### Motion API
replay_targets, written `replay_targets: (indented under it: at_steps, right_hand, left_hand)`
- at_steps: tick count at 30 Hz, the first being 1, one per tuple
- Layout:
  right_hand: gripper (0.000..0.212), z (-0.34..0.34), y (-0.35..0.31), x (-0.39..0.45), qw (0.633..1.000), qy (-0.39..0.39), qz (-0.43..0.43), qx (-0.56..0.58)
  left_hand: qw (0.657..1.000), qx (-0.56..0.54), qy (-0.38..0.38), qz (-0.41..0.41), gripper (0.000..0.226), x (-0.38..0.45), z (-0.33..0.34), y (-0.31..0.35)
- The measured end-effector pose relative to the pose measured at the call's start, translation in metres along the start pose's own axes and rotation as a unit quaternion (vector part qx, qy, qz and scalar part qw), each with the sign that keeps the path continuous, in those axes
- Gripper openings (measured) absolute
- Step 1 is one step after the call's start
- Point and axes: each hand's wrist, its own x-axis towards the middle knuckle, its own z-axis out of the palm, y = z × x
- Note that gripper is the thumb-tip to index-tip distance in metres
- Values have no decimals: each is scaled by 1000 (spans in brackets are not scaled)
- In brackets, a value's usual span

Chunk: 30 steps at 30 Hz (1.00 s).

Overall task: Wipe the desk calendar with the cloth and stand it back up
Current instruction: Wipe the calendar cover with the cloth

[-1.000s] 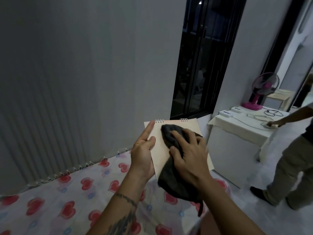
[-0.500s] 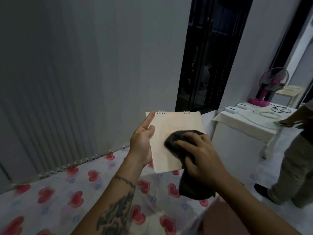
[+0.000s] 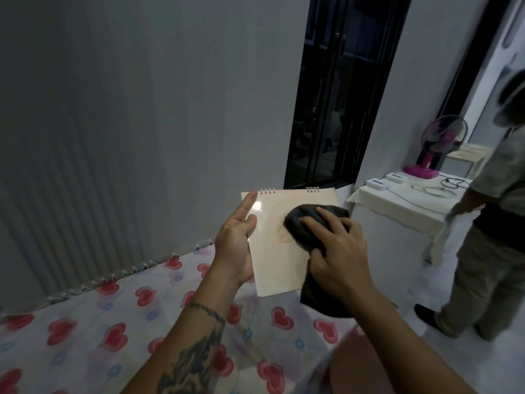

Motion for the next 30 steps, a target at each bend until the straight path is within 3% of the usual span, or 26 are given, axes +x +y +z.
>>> replay_targets:
  at_steps: [6,8,11,13,20,22,27,30]
  right_hand:
    - [50,10,-18,4,990,5,-133,-48]
    - [54,7,-3,14,994,-5,-92,-57]
    - [57,0,18,24,997,4,48,-63]
    - [58,2,15,19,994,6,76,-74]
    - [46,20,-31,-21,990,-26,-111,-83]
    - [47,19,-18,-17,992,-32,-85,-83]
    - [54,26,2,-11,995,-6,76,-67]
    - [57,30,-10,-9,995,-5,97,-27]
  left_hand:
    - [1000,24,2,-7,47,-5,16,-6]
    - [999,47,25,11,45,-8,14,-9]
    - [996,76,40,19,43,-12,6,-14]
    - [995,89,41,17,43,-12,2,-16]
    - [997,50,63,-12,43,-10,7,-15]
    - [996,30,77,-20,43,-9,2,-16]
    - [995,44,81,-25,45,-10,0,-19]
    - [996,50,69,-30,48,-10,4,-21]
